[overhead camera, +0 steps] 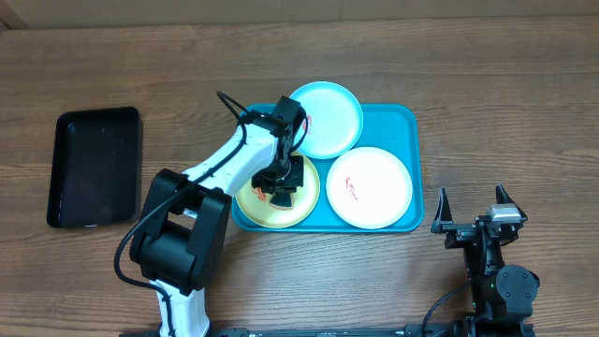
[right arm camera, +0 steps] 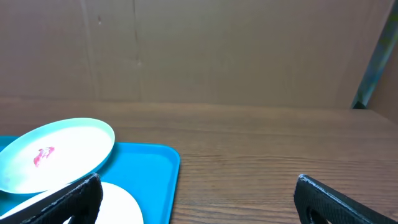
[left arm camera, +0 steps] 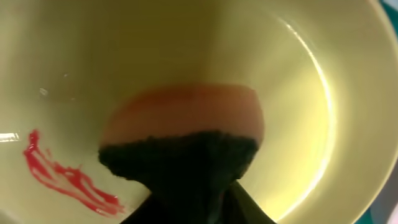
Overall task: Clean dirty plates on tray and stack at the side
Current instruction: 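Scrub the red smear on the yellow-green plate with the sponge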
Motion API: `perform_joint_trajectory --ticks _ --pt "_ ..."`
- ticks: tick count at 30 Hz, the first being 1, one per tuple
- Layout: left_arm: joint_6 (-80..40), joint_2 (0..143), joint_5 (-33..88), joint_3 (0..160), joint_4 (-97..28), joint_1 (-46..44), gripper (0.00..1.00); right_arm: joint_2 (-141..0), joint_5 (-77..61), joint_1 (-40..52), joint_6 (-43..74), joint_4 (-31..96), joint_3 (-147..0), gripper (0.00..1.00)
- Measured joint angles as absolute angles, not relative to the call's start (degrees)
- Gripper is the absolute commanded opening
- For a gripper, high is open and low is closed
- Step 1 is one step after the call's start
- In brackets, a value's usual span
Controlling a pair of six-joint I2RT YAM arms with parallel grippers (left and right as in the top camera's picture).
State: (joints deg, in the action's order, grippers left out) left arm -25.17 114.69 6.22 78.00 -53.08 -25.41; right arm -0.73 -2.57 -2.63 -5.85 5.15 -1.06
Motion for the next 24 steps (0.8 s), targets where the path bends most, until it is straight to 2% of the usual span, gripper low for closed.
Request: perform_joint_trajectory --ticks 4,17,24 --pt "-25.39 114.78 5.02 78.00 -53.32 -25.41 0.04 -0.73 -2.57 -2.63 -5.82 5.13 -1.06 1.00" --pt "-25.39 115.44 -5.04 80.16 -59.44 -25.36 0.04 -0.73 -2.55 -2.63 -5.82 5.13 -1.06 1.00" --pt "-25.36 115.48 -2.15 84.90 -61.98 -25.36 0.04 -0.73 -2.52 -2.63 -5.82 5.10 -1.06 1.00"
